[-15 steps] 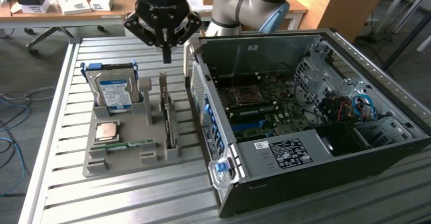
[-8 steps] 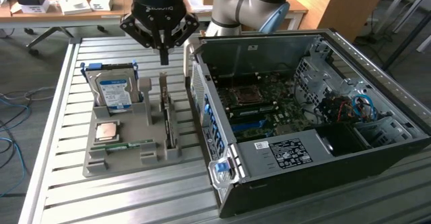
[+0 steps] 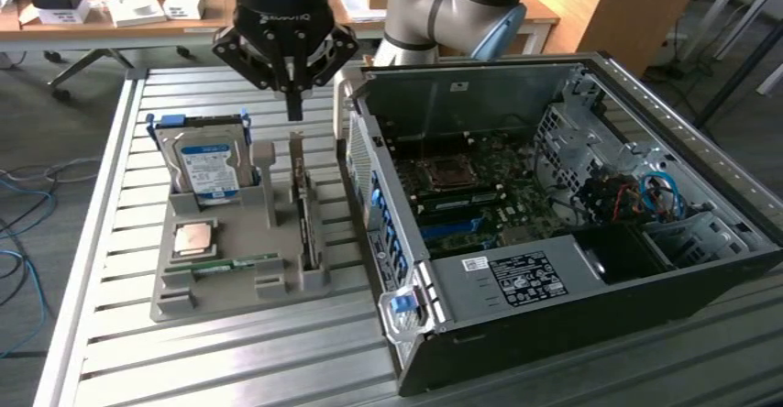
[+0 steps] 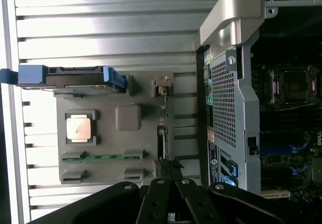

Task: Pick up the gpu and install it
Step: 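Reach for the gpu, then pick up the gpu and move the gpu toward the slot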

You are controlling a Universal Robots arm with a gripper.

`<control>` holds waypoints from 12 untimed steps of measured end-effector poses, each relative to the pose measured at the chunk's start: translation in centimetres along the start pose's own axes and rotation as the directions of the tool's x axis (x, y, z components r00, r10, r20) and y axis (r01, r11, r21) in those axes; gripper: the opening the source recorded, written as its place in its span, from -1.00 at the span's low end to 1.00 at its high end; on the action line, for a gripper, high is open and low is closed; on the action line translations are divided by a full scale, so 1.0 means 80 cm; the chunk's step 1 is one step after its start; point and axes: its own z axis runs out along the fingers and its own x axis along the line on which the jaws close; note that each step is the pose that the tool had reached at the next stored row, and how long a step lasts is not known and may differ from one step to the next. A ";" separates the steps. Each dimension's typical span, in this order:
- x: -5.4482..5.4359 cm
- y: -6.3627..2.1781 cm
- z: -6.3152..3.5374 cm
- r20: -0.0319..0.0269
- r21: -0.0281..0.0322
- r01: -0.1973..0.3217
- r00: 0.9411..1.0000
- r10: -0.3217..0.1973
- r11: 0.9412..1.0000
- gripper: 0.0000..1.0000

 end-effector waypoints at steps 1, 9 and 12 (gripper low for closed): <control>0.000 0.000 0.000 0.000 0.000 0.000 1.000 0.000 1.000 -0.79; 0.000 0.000 0.000 0.000 0.000 0.000 1.000 0.000 1.000 -0.79; 0.001 0.000 0.000 0.000 0.000 0.000 1.000 0.000 1.000 -0.79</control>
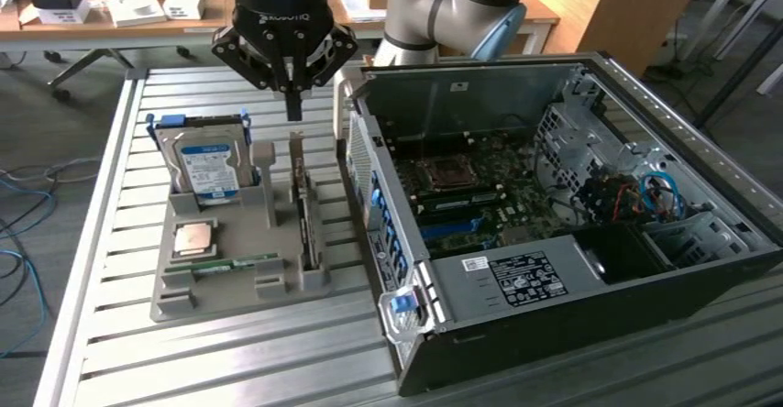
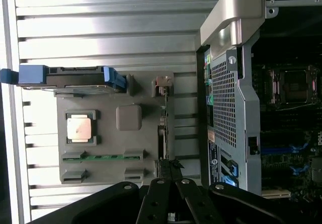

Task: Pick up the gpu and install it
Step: 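Pick up the gpu and move the gpu toward the slot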

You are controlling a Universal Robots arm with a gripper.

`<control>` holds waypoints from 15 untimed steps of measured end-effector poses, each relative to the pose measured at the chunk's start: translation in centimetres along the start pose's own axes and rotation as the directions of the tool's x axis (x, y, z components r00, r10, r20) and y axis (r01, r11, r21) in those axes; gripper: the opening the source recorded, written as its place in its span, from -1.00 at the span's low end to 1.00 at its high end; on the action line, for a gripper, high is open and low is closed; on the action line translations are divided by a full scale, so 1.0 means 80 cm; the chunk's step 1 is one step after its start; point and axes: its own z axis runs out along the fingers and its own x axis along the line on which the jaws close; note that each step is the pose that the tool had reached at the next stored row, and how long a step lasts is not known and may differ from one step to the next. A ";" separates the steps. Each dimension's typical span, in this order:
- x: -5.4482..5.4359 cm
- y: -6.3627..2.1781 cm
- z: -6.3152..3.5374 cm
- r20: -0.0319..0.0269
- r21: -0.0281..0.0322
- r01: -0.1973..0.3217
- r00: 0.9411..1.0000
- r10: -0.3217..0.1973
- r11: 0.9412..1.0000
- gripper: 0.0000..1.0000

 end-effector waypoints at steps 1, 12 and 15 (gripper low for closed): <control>0.000 0.000 0.000 0.000 0.000 0.000 1.000 0.000 1.000 -0.79; 0.000 0.000 0.000 0.000 0.000 0.000 1.000 0.000 1.000 -0.18; 0.000 0.000 0.000 0.000 0.000 0.000 1.000 0.000 1.000 -0.06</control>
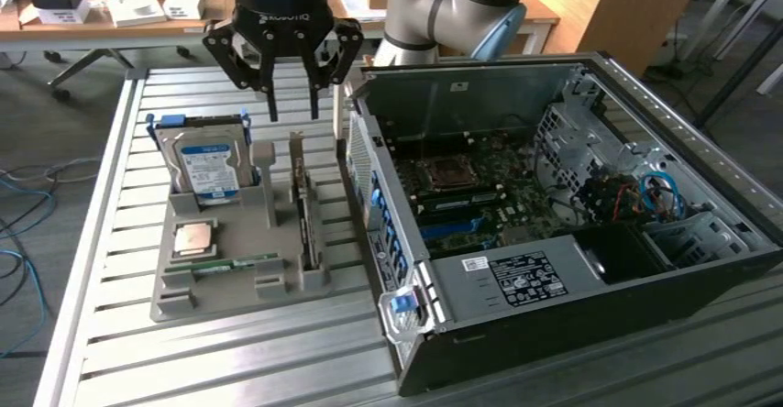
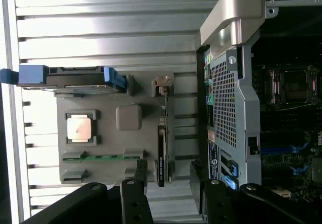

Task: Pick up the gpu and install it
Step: 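Pick up the gpu and move the gpu toward the slot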

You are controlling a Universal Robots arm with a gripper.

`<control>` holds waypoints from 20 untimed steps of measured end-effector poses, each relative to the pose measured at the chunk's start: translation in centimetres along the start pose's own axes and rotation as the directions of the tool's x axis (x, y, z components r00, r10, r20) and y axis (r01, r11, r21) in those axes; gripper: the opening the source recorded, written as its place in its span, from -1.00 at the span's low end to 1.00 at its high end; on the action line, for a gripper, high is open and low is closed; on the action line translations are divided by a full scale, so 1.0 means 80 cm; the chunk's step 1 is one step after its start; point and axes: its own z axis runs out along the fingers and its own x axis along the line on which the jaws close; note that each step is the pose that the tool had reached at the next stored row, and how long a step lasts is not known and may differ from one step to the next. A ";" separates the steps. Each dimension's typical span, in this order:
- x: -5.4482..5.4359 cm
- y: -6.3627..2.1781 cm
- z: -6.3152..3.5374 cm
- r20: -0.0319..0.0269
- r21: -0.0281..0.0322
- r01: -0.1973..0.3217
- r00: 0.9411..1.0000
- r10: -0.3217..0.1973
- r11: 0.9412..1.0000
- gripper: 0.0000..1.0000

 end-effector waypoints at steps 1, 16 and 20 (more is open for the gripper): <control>0.000 0.000 0.000 0.000 0.000 0.000 1.000 0.000 1.000 -0.06; 0.000 -0.001 0.015 0.000 0.000 0.000 1.000 0.000 1.000 -0.06; 0.000 -0.001 0.022 0.000 0.000 0.000 1.000 0.000 1.000 -0.06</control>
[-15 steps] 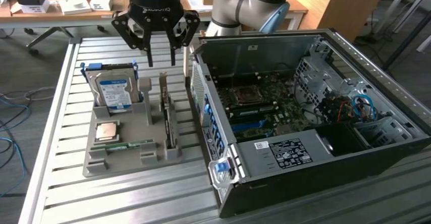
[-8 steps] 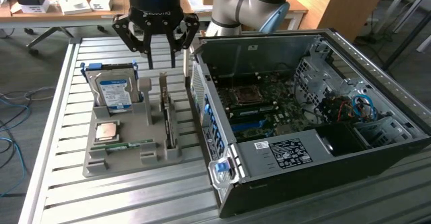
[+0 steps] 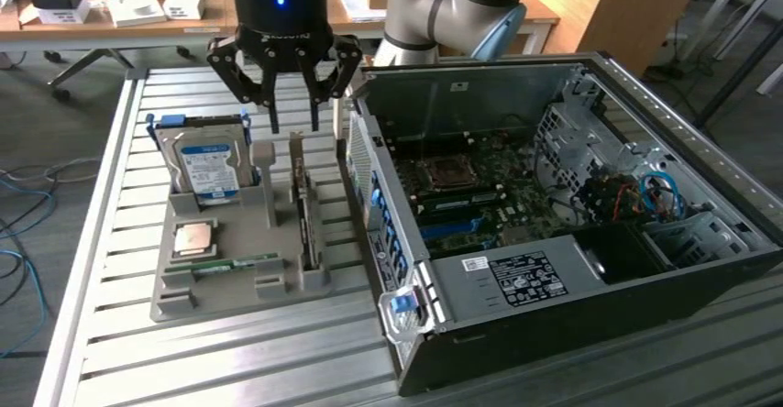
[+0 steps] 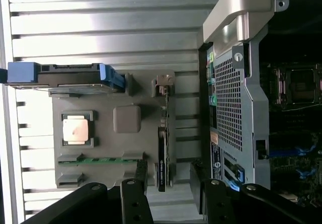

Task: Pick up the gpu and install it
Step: 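Pick up the gpu and move the gpu toward the slot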

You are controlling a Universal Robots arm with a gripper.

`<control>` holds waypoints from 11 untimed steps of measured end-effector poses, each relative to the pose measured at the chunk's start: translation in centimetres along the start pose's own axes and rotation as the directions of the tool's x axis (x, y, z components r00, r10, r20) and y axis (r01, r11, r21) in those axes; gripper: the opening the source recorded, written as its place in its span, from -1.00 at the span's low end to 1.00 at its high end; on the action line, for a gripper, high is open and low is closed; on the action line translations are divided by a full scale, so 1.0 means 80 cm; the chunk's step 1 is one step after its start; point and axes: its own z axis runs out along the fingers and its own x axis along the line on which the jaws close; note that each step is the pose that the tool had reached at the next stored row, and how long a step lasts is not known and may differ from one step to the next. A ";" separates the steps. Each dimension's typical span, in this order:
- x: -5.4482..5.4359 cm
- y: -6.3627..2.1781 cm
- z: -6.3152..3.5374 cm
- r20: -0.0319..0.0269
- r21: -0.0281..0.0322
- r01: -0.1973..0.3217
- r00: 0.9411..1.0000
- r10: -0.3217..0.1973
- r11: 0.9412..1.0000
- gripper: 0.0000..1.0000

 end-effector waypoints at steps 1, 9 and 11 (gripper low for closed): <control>0.000 0.000 0.002 0.000 0.000 0.000 1.000 0.000 1.000 -0.06; 0.000 -0.001 0.014 0.000 0.000 0.000 1.000 0.000 1.000 -0.06; 0.000 -0.001 0.017 0.000 0.000 0.000 1.000 0.000 1.000 -0.06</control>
